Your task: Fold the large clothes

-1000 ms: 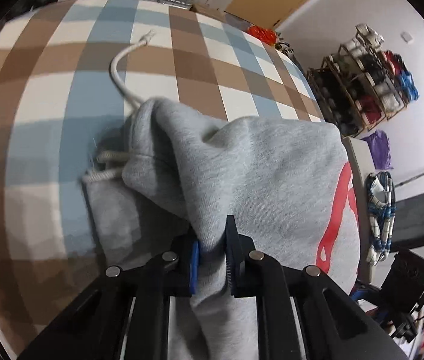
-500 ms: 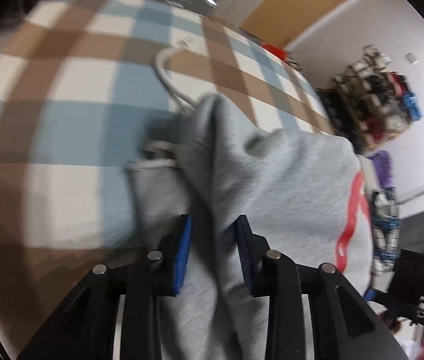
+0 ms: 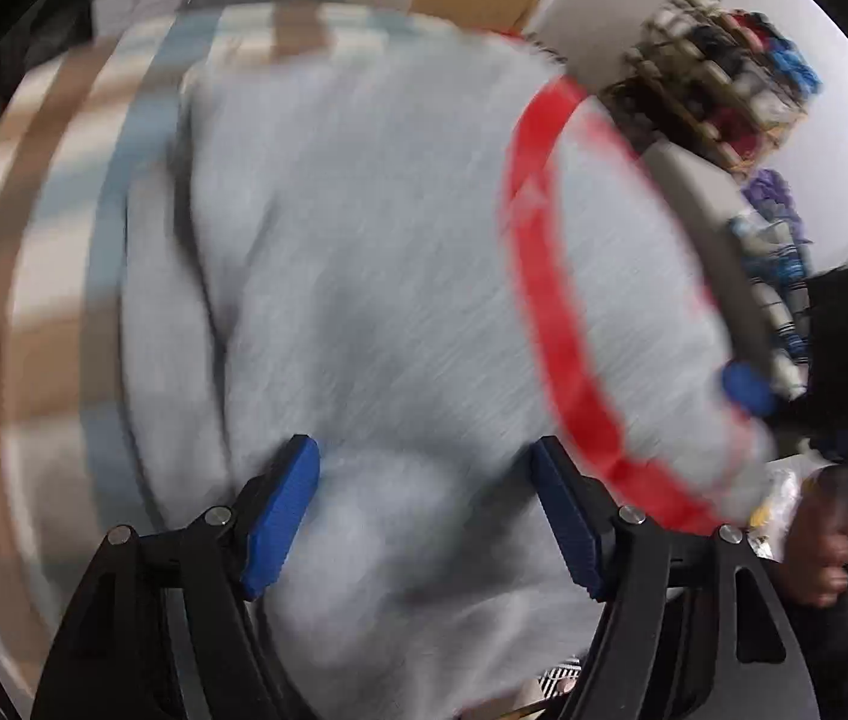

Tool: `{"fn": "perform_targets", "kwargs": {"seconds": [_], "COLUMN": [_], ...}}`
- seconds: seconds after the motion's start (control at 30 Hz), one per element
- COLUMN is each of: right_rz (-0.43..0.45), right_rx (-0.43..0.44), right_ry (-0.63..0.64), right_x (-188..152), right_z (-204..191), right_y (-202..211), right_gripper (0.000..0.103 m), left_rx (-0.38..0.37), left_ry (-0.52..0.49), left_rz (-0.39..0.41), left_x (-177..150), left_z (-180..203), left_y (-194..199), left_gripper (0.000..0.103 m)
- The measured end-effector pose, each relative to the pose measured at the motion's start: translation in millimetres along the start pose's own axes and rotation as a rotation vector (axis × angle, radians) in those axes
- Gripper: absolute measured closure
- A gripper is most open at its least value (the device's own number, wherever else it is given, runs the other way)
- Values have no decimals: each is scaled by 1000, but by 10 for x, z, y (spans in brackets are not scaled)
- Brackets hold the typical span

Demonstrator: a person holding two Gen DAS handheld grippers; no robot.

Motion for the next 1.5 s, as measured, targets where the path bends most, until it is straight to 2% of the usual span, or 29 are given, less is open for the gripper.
{"fn": "perform_targets", "kwargs": {"seconds": [0.03, 0.1, 0.17, 0.2, 0.27, 0.3, 0.37, 0.4, 0.47, 0.5, 0.53, 0.57, 0.63, 0.7, 0.77, 0.83, 0.9, 0.93, 1.0, 1.07, 1.13, 1.23, 1.4, 1.5], "right_rz": [-3, -10, -2, 16, 44, 37, -2, -41, -108, -153, -187, -229, -278, -350, -400, -385, -362, -343, -322, -314, -278, -267, -321, -353], "right_rx": [-30, -83, -112, -180, -388, -512, -685, -779, -908, -962, -998, -1032, -1078, -1140, -1196, -1216, -1224, -1222, -1202, -1133, -1027, -934, -936, -916], "right_ry": [4, 32, 117, 182, 300, 354, 401, 417, 451, 464, 472, 470, 453, 426, 413, 462, 437, 420, 406, 394, 381, 422, 524, 521], "right_x": [2, 45, 136, 224, 434, 583, 829, 964, 1149, 1214, 1272, 1336, 1392, 1403, 1369, 1355, 1386, 1405, 1438, 1443, 1400, 1222, 755, 512], "right_z": [-45, -210, -485, -665, -952, -1056, -1109, -1080, -1007, -941, -878, -778, -542, -239, 39, 60, 141, 186, 201, 82, -178, -552, -844, -824], "right_y": [-4, -10, -21, -56, -207, -368, -709, -936, -1360, -1576, -1763, -1991, -2173, -2341, -2416, -2468, -2468, -2459, -2427, -2312, -2050, -1682, -1134, -1103], "right_gripper": [5, 4, 4, 4, 0, 0, 0, 0, 2, 7, 14, 17, 20, 32, 31, 28, 24, 19, 17, 20, 21, 19, 19, 19], "left_rx": [7, 25, 30, 40, 46, 56, 55, 49, 50, 48, 47, 44, 40, 30, 28, 28, 26, 25, 22, 32, 51, 49, 61, 67], "left_ry": [-14, 2, 29, 10, 5, -11, -11, 4, 8, 10, 11, 8, 3, 0, 5, 3, 2, 4, 15, 1, -19, -8, 15, 8], "left_rz": [45, 63, 90, 104, 125, 125, 128, 131, 127, 127, 126, 125, 123, 121, 117, 112, 108, 107, 108, 109, 109, 104, 103, 107], "left_x": [-51, -84, -158, -200, -258, -268, -233, -236, -200, -217, -219, -225, -248, -242, -225, -211, -194, -188, -181, -166, -172, -171, -156, -171], "left_z": [-14, -37, -99, -102, -108, -88, -87, -124, -90, -75, -86, -92, -83, -96, -105, -108, -120, -125, -135, -134, -114, -114, -116, -107], "left_y": [49, 99, 150, 166, 176, 206, 161, 163, 155, 165, 168, 173, 183, 168, 162, 159, 152, 148, 149, 138, 130, 130, 124, 124], "left_gripper": [32, 32, 32, 32, 32, 32, 32, 32, 32, 32, 32, 32, 32, 32, 32, 32, 32, 32, 32, 32, 31, 32, 32, 31]}}
Point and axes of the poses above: each gripper's, at about its wrist camera, not at the fingertips, and y roughly against the way its jaws point, z to its right, x to its top, the point moved 3 cm from there along -y, roughly the way its jaws point, and after that the axes turned 8 degrees about -y, right-handed, at the moved point
